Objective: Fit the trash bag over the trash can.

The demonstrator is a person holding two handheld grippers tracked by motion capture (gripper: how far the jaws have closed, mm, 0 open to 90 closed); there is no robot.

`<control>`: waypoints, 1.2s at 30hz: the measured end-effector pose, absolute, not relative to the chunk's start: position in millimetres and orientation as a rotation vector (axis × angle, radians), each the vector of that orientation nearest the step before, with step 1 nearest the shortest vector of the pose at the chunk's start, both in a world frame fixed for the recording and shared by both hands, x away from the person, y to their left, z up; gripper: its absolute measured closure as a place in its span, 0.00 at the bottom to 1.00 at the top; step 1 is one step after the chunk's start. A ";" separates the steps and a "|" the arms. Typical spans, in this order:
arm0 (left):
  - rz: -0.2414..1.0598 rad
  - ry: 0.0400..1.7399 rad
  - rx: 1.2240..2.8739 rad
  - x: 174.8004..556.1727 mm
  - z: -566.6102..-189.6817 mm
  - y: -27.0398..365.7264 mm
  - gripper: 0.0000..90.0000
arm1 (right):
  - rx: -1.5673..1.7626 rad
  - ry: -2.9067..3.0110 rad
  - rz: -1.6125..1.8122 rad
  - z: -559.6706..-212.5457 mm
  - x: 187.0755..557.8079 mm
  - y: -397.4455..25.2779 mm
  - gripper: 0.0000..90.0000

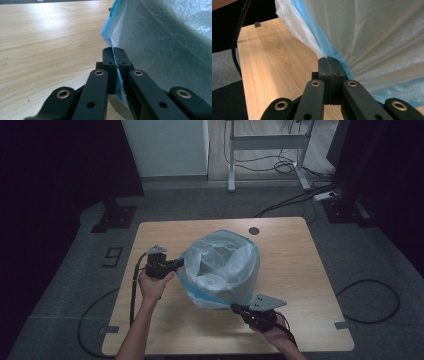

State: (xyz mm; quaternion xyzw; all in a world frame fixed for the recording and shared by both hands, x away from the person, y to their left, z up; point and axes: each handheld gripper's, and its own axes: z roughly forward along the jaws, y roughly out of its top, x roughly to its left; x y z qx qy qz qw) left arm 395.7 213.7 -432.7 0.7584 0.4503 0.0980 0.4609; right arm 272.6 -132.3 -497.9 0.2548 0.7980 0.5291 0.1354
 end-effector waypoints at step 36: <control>0.244 1.103 1.860 394.1 -436.2 212.5 0.98 | 0.997 1.916 1.502 -450.4 267.1 -134.4 0.99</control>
